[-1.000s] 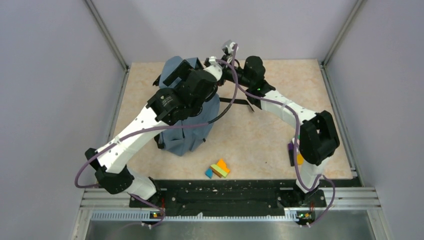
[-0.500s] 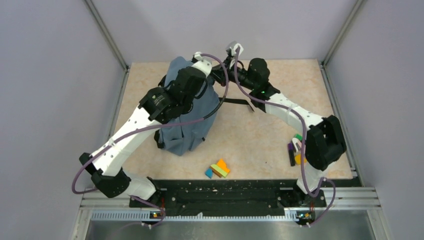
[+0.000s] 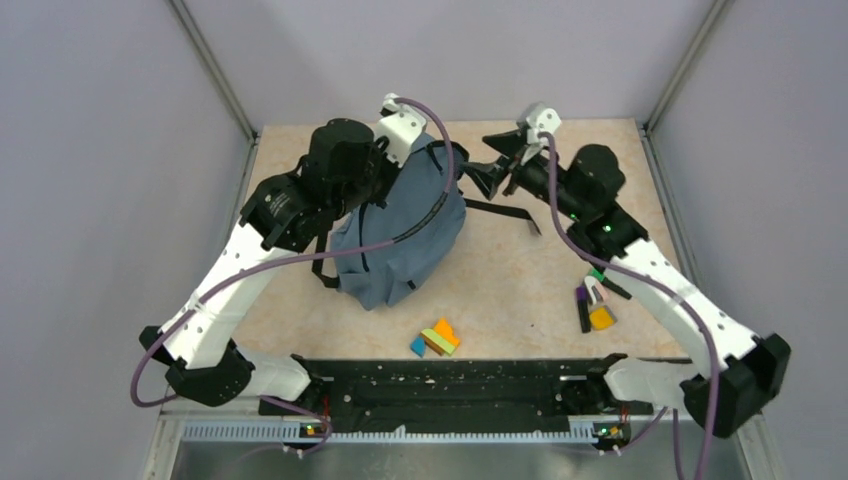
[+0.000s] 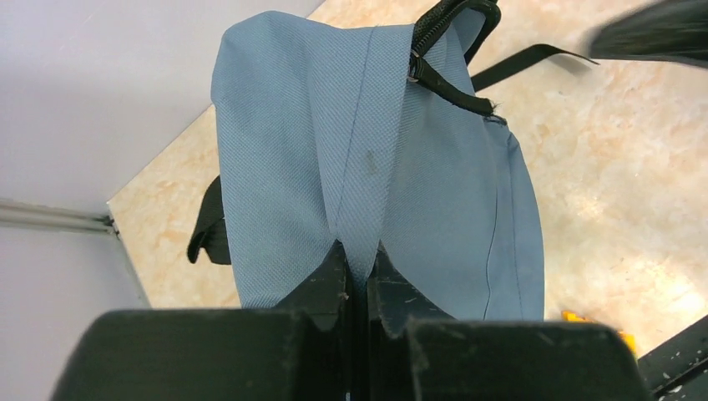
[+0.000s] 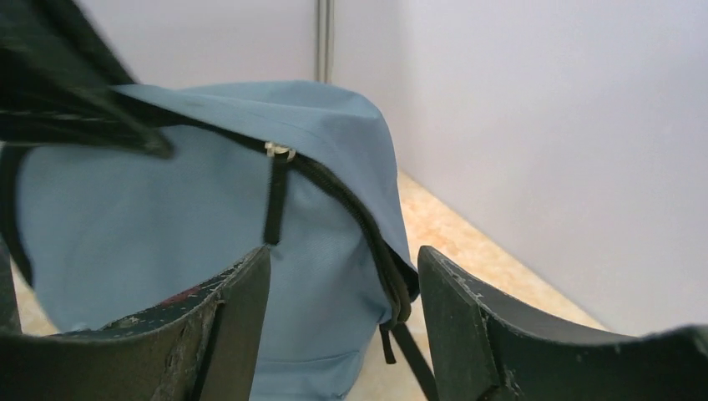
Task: Pack the student bag
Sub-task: Zip the student bag at the center of the board.
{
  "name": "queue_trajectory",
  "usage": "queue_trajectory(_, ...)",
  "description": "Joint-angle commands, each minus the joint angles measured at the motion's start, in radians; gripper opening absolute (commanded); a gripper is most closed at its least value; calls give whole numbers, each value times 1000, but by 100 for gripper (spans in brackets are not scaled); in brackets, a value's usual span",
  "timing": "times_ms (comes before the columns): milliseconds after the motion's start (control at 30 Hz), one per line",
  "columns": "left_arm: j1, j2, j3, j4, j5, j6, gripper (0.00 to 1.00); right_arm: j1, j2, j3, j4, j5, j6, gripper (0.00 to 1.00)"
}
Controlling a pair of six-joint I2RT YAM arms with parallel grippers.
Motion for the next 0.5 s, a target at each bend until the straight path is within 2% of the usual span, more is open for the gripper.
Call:
queue_trajectory(0,81,-101,46,347,69,-12,0,-4,-148,-57,-74,5,-48,64)
queue_trajectory(100,112,-120,0,365,102,-28,0,0,-212,-139,5,-128,-95,65)
queue_trajectory(200,114,-157,-96,412,115,-26,0,20,-209,-175,74,-171,-121,66)
queue_trajectory(333,114,-222,-220,484,133,-37,0,41,-100,-111,103,-179,-95,65)
queue_trajectory(467,114,-270,-303,509,143,-40,0,79,40,10,62,-151,-51,57)
